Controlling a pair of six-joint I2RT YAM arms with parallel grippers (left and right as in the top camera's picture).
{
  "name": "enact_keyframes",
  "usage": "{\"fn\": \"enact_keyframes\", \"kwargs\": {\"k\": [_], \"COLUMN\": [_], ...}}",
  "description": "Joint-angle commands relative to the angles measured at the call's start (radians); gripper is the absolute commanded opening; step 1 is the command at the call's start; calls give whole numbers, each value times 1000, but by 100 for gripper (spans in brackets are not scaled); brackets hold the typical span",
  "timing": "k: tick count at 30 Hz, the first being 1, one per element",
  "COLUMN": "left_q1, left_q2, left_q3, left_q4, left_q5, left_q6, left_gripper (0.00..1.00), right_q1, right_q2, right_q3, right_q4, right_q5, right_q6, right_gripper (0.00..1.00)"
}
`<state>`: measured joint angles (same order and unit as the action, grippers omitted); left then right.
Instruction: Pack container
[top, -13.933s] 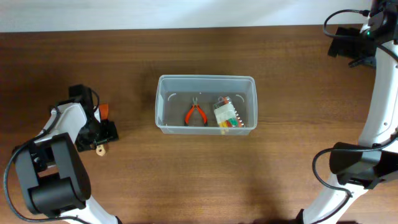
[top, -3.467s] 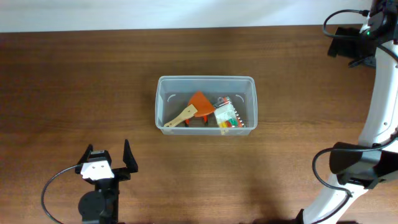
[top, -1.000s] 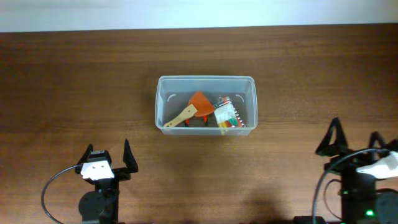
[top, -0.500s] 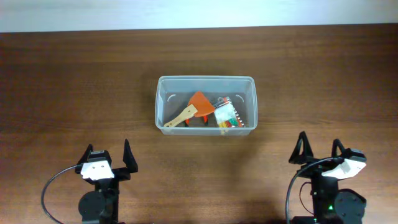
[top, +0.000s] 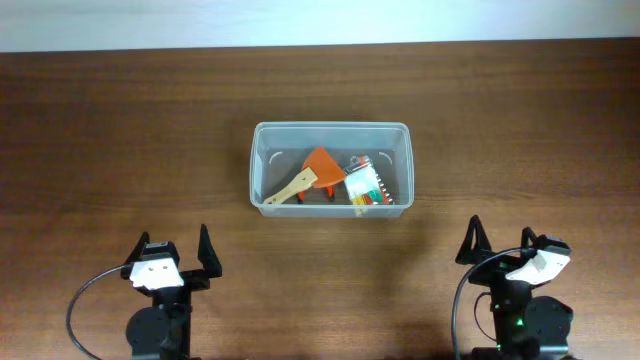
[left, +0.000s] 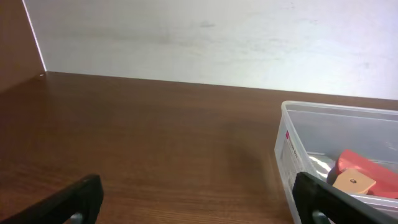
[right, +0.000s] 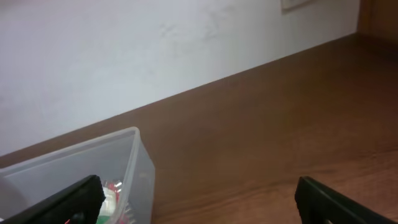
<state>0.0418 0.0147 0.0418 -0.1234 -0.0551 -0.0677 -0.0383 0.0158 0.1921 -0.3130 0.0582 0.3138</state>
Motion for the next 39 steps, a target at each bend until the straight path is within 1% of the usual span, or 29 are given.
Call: {"fn": "enact_keyframes", "kwargs": {"k": [1,6,12,20,23,27,39], "left_q1": [6,6,6,6,6,6,6], "left_q2": [-10,-10,-10,-10,-10,-10,-10], "left_q3": [-11,-11,-11,-11,-11,-11,-11], "left_q4": [1,0,0,0,1,1,0], "left_q5": [11,11,11,11,11,11,11], "left_q6": [16,16,16,16,16,16,16], "left_gripper": [99,99,99,99,99,99,99], "right_q1": [5,5,5,5,5,5,5], "right_q2": [-13,-13,-13,-13,-13,-13,-12], "right_q3": [-27,-80,-105,-134,-135,-136,-136], "right_q4": [14,76,92,116,123,124,123], "right_q5": [-13,-52,-59,-84,-115,-114,-114], "right_q6": [-3,-20,-36,-101,-158,-192,-194], "right_gripper": [99,99,99,99,99,99,99]}}
